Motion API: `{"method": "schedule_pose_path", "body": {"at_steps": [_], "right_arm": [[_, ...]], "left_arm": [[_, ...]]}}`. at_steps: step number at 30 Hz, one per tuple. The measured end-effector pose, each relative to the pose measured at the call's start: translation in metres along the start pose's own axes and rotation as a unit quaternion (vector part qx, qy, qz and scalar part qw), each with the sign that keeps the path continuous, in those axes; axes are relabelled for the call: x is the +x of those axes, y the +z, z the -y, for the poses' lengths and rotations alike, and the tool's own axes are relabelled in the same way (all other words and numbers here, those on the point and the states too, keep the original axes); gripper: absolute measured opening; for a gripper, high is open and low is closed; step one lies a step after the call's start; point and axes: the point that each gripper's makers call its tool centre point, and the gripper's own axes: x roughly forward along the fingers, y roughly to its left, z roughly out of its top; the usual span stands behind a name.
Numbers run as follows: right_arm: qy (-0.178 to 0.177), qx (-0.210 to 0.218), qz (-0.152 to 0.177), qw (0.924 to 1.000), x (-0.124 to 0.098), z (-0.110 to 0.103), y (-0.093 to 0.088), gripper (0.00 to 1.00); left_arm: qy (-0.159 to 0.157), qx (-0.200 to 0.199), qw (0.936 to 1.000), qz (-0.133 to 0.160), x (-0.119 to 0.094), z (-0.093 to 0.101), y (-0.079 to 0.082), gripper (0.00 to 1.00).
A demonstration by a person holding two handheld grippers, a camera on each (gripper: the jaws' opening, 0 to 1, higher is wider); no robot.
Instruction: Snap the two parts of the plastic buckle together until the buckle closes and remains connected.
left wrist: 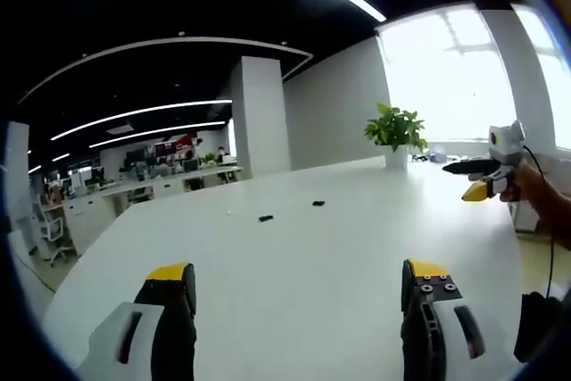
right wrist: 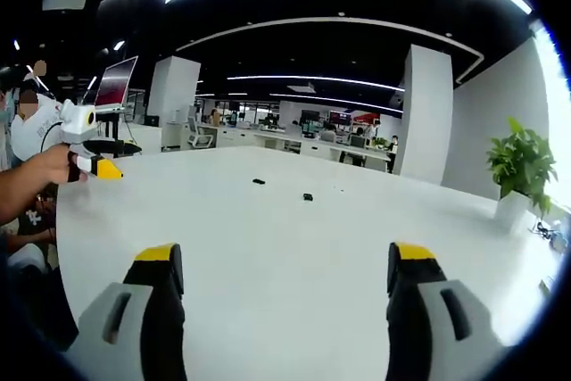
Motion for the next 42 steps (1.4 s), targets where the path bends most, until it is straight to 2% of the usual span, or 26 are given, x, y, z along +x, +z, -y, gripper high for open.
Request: {"method": "schedule_pose_path", "body": {"at_steps": [8, 17, 22, 27, 30, 36, 37, 38, 39, 42], "right_arm": [[0.001, 0.0, -0.002, 1.0, 0.0, -0.001, 0.0, 0.94], [0.008, -0.002, -0.012, 0.9999, 0.005, -0.001, -0.006, 0.92], [0.015, 0.003, -0.015, 0.9998, 0.009, -0.002, -0.008, 0.86], [0.022, 0.005, -0.019, 0.9996, 0.018, -0.002, -0.011, 0.83], [0.029, 0.009, -0.019, 0.9994, 0.024, -0.002, -0.01, 0.79], [0.037, 0.014, -0.022, 0.999, 0.037, -0.004, -0.01, 0.76], [0.038, 0.015, -0.023, 0.9989, 0.038, -0.003, -0.011, 0.76], [0.038, 0.017, -0.024, 0.9988, 0.039, -0.002, -0.011, 0.76], [0.038, 0.021, -0.026, 0.9987, 0.042, -0.001, -0.013, 0.76], [0.037, 0.028, -0.028, 0.9985, 0.047, 0.001, -0.015, 0.75]], "left_arm": [[0.002, -0.003, 1.0, -0.007, 0.006, -0.01, 0.0, 0.96], [0.002, 0.003, 0.9999, -0.012, 0.006, -0.007, -0.002, 0.94], [0.0, 0.001, 0.9999, -0.014, 0.012, -0.006, -0.004, 0.93], [-0.004, 0.008, 0.9997, -0.024, 0.021, 0.0, -0.012, 0.93], [-0.007, 0.007, 0.9996, -0.024, 0.027, 0.0, -0.012, 0.92], [-0.012, 0.015, 0.9993, -0.031, 0.031, 0.006, -0.014, 0.9], [-0.019, 0.019, 0.9992, -0.03, 0.03, 0.01, -0.015, 0.89], [-0.043, 0.021, 0.9985, -0.027, 0.03, 0.019, -0.014, 0.88], [-0.054, 0.014, 0.998, -0.03, 0.032, 0.022, -0.014, 0.89], [-0.045, 0.015, 0.9982, -0.036, 0.04, 0.013, -0.016, 0.89]]}}
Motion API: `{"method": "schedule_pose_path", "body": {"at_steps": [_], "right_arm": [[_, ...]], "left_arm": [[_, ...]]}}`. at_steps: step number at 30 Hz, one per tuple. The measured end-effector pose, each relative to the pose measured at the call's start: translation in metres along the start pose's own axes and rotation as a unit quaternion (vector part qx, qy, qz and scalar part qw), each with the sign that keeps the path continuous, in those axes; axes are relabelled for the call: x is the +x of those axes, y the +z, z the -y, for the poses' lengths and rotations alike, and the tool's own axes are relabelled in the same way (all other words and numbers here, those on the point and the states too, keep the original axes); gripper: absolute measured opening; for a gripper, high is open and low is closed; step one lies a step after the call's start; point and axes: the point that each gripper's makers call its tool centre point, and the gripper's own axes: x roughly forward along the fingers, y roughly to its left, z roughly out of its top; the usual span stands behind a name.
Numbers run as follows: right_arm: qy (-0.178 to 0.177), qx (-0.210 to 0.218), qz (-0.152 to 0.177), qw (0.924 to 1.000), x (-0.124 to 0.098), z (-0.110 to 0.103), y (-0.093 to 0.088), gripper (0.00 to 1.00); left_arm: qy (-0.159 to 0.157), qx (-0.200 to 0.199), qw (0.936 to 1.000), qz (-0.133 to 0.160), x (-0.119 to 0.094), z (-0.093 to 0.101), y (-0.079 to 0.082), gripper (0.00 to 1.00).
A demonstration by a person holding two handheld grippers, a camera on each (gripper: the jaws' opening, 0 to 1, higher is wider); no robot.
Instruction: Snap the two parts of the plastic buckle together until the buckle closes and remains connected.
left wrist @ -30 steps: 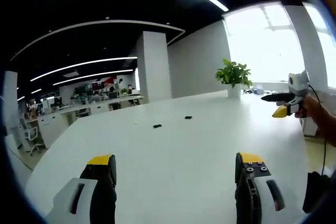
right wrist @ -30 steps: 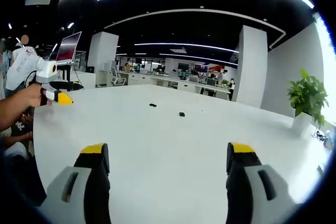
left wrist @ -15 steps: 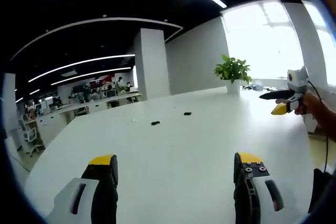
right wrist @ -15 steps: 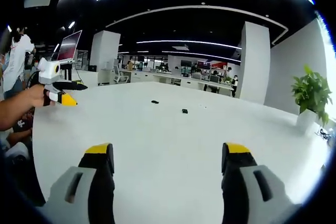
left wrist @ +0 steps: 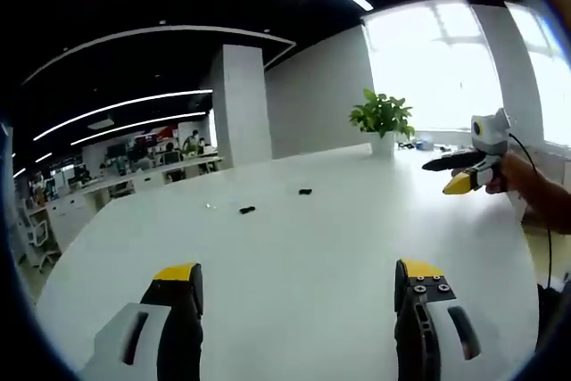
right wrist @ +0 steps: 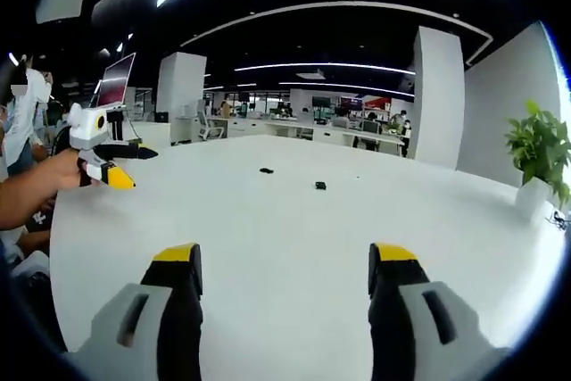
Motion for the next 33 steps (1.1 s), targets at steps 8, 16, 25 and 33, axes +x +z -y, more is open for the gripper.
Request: {"method": "schedule_pose_path", "body": {"at_steps": [8, 16, 25, 33], "right_arm": [[0.004, 0.009, -0.003, 1.0, 0.014, 0.003, -0.002, 0.75], [0.006, 0.008, -0.009, 0.9999, 0.032, 0.011, -0.003, 0.75], [0.012, 0.013, -0.018, 0.9997, 0.047, 0.017, -0.009, 0.8], [0.014, 0.011, -0.016, 0.9997, 0.06, 0.02, -0.004, 0.93]], "left_arm": [[0.001, -0.005, 1.0, -0.007, 0.026, -0.025, -0.001, 0.89], [-0.009, -0.009, 0.9999, -0.003, 0.048, -0.035, 0.008, 0.89], [-0.019, 0.001, 0.9997, -0.013, 0.067, -0.036, 0.009, 0.96], [-0.023, -0.01, 0.9996, -0.008, 0.078, -0.044, 0.015, 0.99]]}}
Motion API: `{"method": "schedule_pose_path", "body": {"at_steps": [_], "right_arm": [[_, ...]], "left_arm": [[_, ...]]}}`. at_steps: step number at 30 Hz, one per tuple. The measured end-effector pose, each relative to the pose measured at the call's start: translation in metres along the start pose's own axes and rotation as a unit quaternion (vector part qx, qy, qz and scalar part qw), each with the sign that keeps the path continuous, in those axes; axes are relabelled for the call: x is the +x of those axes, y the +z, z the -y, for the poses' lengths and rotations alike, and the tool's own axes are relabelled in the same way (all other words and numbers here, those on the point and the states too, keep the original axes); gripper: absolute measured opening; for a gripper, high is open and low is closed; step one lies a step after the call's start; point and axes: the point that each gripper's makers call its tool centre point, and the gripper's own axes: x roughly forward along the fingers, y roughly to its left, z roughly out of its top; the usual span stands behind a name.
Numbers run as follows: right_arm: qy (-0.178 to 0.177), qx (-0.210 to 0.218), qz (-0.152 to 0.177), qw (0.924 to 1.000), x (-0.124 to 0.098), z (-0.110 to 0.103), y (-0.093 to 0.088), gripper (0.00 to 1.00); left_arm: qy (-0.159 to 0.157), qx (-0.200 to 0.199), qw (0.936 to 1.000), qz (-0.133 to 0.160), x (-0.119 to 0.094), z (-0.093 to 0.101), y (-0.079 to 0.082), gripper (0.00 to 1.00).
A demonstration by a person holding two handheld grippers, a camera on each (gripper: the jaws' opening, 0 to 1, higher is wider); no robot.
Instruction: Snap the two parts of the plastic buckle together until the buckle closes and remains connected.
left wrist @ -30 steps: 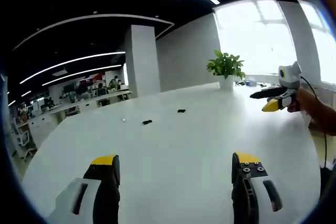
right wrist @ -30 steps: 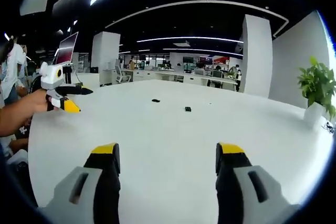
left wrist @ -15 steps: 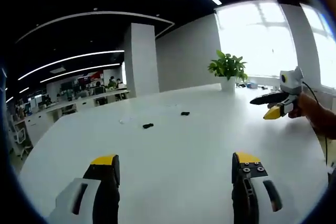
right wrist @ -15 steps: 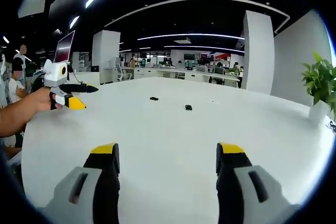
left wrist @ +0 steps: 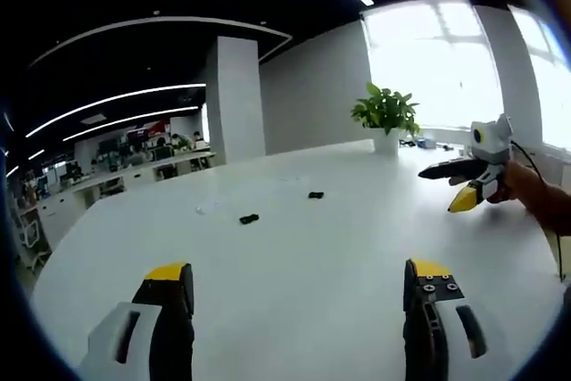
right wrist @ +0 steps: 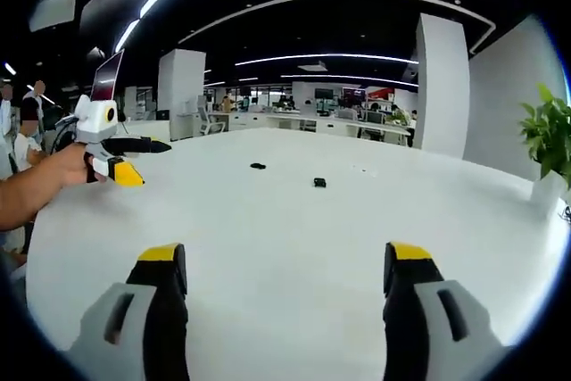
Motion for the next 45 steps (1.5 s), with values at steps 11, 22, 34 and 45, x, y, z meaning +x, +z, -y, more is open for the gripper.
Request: {"method": "schedule_pose_path", "body": {"at_steps": [11, 22, 34, 45], "right_arm": [[-0.005, 0.004, -0.004, 1.0, 0.015, 0.008, 0.007, 0.92], [0.003, 0.007, -0.005, 1.0, 0.026, 0.008, 0.009, 0.89], [-0.002, 0.001, -0.014, 0.9999, 0.04, 0.027, 0.02, 0.89], [-0.005, 0.008, -0.013, 0.9999, 0.055, 0.04, 0.029, 0.88]], "left_arm": [[-0.004, 0.008, 0.9999, -0.009, 0.014, -0.002, 0.004, 0.99], [-0.002, 0.002, 0.9999, -0.012, 0.017, -0.01, 0.005, 0.98], [-0.006, 0.014, 0.9996, -0.023, 0.028, -0.019, 0.017, 0.98], [-0.014, 0.012, 0.9996, -0.02, 0.049, -0.032, 0.03, 0.97]]}}
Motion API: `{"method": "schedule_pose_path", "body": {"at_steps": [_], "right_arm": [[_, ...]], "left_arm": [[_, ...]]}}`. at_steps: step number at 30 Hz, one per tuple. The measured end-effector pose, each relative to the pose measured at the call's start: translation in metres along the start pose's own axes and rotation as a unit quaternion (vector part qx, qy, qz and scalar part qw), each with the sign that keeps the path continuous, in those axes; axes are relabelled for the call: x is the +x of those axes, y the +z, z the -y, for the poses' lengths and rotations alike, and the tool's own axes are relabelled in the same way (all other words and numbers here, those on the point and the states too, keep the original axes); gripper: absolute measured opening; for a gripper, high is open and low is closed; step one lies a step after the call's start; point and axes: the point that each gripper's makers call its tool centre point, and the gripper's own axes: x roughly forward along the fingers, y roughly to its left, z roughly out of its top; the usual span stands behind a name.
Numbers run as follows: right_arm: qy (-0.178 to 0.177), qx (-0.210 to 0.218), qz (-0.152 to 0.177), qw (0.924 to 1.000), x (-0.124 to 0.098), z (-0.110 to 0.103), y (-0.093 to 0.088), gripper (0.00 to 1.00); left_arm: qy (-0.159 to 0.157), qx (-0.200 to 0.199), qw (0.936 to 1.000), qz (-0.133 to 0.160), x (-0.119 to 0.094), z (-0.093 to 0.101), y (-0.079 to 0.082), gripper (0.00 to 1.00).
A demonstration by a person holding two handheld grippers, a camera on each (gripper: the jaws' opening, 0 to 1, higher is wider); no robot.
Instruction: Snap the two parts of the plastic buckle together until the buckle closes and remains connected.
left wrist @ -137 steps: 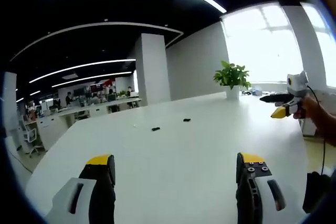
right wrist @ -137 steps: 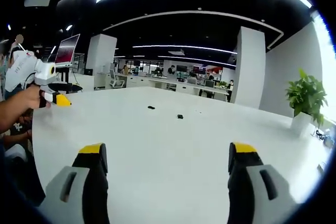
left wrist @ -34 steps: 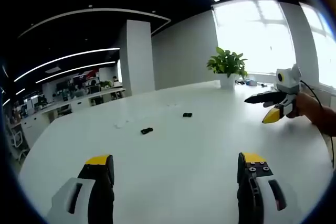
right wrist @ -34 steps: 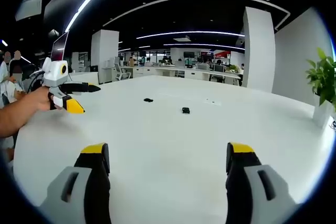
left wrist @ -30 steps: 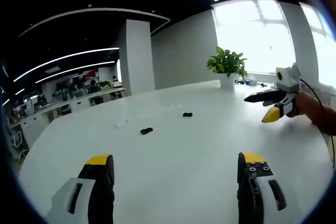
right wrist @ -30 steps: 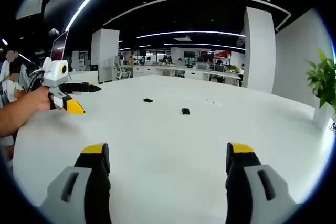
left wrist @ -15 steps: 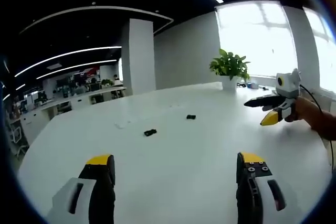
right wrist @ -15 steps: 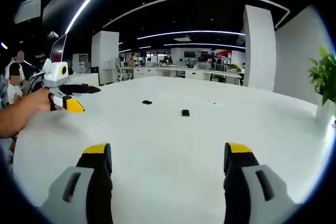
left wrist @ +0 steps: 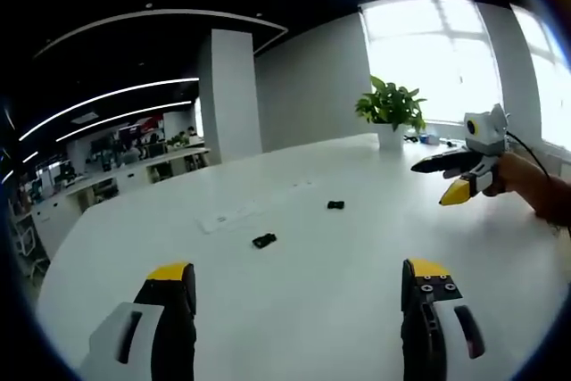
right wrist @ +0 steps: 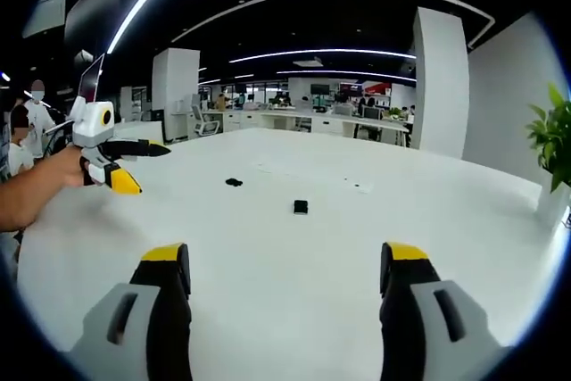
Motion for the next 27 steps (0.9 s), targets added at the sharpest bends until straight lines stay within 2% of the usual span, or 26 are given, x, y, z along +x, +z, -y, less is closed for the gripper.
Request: {"method": "schedule_pose_path", "body": {"at_steps": [9, 18, 27], "right_arm": [[-0.001, -0.004, -0.006, 1.0, 0.006, 0.003, 0.002, 0.88], [0.001, 0.0, -0.003, 1.0, 0.014, 0.007, 0.009, 0.88], [0.001, 0.001, -0.009, 1.0, 0.023, 0.011, 0.008, 0.88]], "left_arm": [[0.001, -0.002, 1.0, 0.007, 0.005, -0.007, 0.009, 0.97], [0.005, -0.009, 0.9999, 0.004, 0.01, -0.015, 0.008, 0.95], [0.006, -0.018, 0.9998, 0.007, 0.015, -0.023, 0.008, 0.95]]}}
